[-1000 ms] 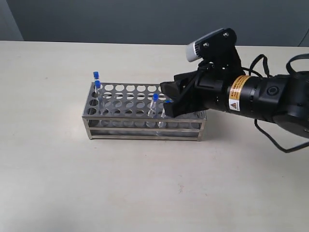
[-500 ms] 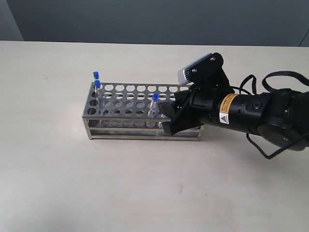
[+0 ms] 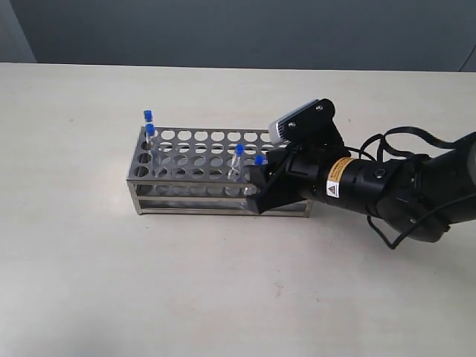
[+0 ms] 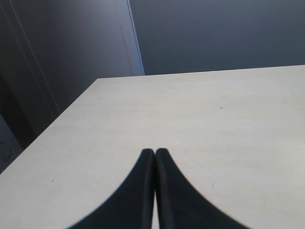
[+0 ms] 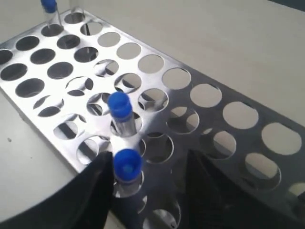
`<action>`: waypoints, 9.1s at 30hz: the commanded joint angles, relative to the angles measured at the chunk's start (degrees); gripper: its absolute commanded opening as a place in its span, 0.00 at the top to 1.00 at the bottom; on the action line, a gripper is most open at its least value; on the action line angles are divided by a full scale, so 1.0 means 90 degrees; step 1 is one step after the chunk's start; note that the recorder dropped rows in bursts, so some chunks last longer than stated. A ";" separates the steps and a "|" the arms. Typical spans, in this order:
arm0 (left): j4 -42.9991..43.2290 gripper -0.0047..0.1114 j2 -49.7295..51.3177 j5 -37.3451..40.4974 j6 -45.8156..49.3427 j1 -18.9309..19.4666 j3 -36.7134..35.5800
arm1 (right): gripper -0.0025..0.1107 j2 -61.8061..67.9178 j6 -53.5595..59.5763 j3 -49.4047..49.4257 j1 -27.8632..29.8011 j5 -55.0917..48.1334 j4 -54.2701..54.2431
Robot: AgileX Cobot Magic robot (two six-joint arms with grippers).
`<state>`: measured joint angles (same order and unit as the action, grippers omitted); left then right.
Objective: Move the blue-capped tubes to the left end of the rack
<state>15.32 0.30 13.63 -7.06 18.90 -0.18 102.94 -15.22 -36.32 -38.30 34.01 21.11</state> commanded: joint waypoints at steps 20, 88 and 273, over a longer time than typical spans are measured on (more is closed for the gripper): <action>0.0016 0.95 -0.0033 -0.0031 -0.0024 -0.0017 0.0020 | 0.98 -0.1674 0.0031 -0.0251 -0.0136 -0.0579 0.0225; 0.0016 0.95 -0.0033 -0.0031 -0.0024 -0.0017 0.0020 | 0.69 0.0984 -0.0557 -0.3680 -0.1713 -0.2575 0.0891; 0.0016 0.95 -0.0033 -0.0031 -0.0024 -0.0017 0.0020 | 0.98 -0.8508 0.0435 0.0738 0.1666 -0.6464 -0.0761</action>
<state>15.32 0.30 13.63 -7.06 18.90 -0.18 31.65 -11.43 -30.40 -23.69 -15.68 16.22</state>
